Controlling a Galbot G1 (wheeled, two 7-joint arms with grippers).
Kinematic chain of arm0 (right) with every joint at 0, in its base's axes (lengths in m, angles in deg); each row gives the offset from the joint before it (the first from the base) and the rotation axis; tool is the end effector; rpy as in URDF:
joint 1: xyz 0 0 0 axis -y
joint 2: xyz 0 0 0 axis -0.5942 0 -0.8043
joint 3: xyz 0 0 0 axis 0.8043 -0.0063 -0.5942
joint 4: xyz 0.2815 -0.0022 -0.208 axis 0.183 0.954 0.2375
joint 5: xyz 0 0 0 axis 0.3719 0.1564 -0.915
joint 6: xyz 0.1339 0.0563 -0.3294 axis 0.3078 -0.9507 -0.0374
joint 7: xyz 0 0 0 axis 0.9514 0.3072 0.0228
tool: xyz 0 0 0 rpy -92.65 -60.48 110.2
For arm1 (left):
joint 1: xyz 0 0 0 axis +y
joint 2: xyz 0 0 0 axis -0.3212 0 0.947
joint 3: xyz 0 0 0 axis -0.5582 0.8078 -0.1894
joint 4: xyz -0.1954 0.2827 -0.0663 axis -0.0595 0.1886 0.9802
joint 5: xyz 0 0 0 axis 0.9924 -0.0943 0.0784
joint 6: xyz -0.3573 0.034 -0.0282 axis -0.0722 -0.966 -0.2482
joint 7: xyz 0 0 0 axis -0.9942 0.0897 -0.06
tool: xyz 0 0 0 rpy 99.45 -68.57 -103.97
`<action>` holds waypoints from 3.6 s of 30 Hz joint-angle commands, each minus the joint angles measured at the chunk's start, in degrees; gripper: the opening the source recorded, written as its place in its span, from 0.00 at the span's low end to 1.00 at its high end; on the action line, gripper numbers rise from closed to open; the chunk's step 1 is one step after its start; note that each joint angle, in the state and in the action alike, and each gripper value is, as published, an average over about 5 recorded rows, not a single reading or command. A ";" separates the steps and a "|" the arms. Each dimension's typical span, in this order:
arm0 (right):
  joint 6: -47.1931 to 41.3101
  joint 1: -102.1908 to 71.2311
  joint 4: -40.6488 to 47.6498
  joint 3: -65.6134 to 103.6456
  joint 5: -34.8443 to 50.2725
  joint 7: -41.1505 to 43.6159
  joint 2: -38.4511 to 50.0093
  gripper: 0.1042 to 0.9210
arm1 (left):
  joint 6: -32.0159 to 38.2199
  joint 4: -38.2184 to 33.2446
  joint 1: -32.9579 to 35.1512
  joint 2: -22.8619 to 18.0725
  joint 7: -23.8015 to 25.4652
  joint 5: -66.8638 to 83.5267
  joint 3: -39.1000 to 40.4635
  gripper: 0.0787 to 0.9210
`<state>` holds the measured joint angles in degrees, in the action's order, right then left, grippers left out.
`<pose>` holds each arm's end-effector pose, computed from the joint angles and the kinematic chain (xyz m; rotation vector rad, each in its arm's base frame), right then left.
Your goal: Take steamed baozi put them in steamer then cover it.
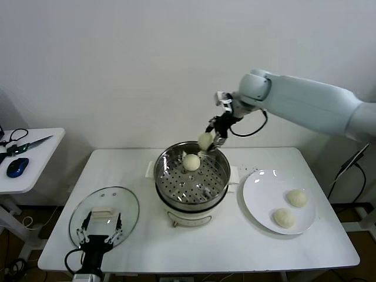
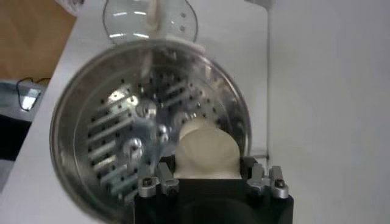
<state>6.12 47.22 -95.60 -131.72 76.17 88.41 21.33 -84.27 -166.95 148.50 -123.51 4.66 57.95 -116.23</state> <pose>0.5998 0.0816 -0.0201 1.5686 -1.5239 1.2683 0.1266 0.0506 -0.3444 0.1479 -2.9788 -0.3603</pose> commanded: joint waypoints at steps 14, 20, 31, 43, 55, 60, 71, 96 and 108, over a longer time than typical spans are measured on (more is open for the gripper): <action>-1.96 -7.88 3.34 -5.29 2.40 -3.49 -14.10 0.69 | 0.13 0.46 -0.09 0.33 -0.03 0.65 -0.14 0.88; -2.29 -9.13 3.54 -5.52 2.15 -4.22 -14.20 0.70 | 0.19 0.70 -0.12 0.44 0.01 0.80 -0.12 0.88; -3.28 -7.70 2.71 -5.53 1.56 -4.73 -13.36 0.86 | 0.44 0.65 0.03 0.82 0.28 1.77 -0.48 0.88; -2.24 1.62 -6.99 -1.74 -1.54 -0.99 2.39 0.88 | -0.03 -0.62 0.52 0.71 0.27 2.51 -0.58 0.88; 1.24 6.68 -21.20 -3.99 -14.43 3.57 30.56 0.88 | -0.45 -0.53 0.28 0.80 0.29 2.27 -0.88 0.88; 2.51 2.86 -23.35 -4.13 -21.81 4.27 39.04 0.88 | -0.67 -0.25 -0.03 0.82 0.29 2.27 -1.23 0.88; 4.78 -18.47 -20.69 4.83 -34.98 3.69 47.48 0.88 | -0.77 -0.70 0.49 0.40 0.31 1.71 -1.66 0.88; 5.56 -34.25 -9.32 17.56 -39.20 2.69 35.93 0.88 | -0.60 -0.41 1.43 0.01 0.25 1.20 -2.57 0.88; 5.83 -33.41 -7.84 17.10 -39.09 3.76 33.62 0.82 | -0.59 -0.10 1.32 -0.11 0.17 0.58 -2.52 0.88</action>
<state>11.88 14.64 -104.73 -115.15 37.57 92.04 56.21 -84.88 -167.06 149.82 -123.60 4.86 58.62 -118.77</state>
